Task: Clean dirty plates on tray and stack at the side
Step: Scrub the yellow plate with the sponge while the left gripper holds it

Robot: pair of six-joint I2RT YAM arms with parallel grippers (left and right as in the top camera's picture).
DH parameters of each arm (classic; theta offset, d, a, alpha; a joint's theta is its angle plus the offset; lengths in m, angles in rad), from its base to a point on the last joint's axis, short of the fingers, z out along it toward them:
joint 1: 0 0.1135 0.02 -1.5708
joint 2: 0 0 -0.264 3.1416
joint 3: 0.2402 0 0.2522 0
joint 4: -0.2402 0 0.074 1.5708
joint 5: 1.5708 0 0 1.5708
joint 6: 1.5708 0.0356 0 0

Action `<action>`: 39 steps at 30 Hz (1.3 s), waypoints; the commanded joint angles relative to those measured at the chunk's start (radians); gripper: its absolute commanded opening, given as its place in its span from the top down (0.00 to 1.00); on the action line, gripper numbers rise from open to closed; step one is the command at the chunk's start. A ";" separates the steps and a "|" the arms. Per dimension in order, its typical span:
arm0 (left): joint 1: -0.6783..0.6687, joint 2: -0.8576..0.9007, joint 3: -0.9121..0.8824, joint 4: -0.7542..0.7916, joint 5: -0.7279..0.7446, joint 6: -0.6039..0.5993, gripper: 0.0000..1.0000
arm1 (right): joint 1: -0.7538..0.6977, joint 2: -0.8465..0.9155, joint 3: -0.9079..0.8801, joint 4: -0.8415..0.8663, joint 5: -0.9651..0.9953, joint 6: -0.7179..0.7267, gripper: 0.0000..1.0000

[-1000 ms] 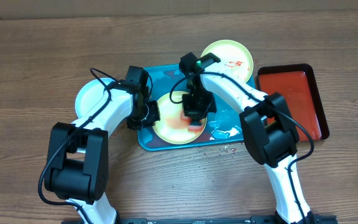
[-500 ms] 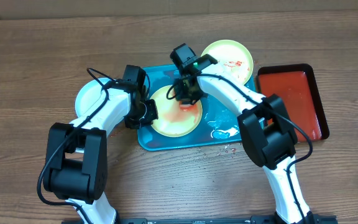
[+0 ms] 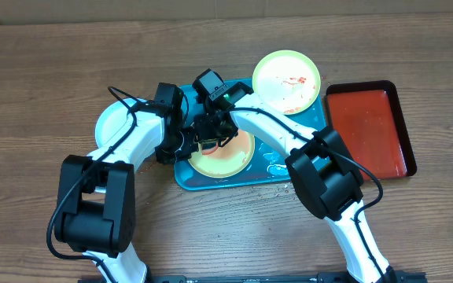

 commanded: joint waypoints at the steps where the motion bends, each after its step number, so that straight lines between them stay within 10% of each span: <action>1: -0.009 0.018 0.007 0.005 0.000 0.019 0.96 | 0.001 0.032 -0.002 -0.014 -0.056 -0.002 0.96; 13: -0.009 0.018 0.007 0.001 0.000 0.019 0.96 | -0.196 0.021 0.127 -0.314 0.282 0.000 0.96; 22: -0.009 0.018 0.007 0.002 0.006 0.011 0.96 | -0.211 0.012 0.092 -0.534 0.157 -0.090 0.96; 39: -0.009 0.018 0.007 0.002 0.038 0.011 0.95 | 0.042 0.014 -0.029 -0.195 -0.181 -0.011 0.96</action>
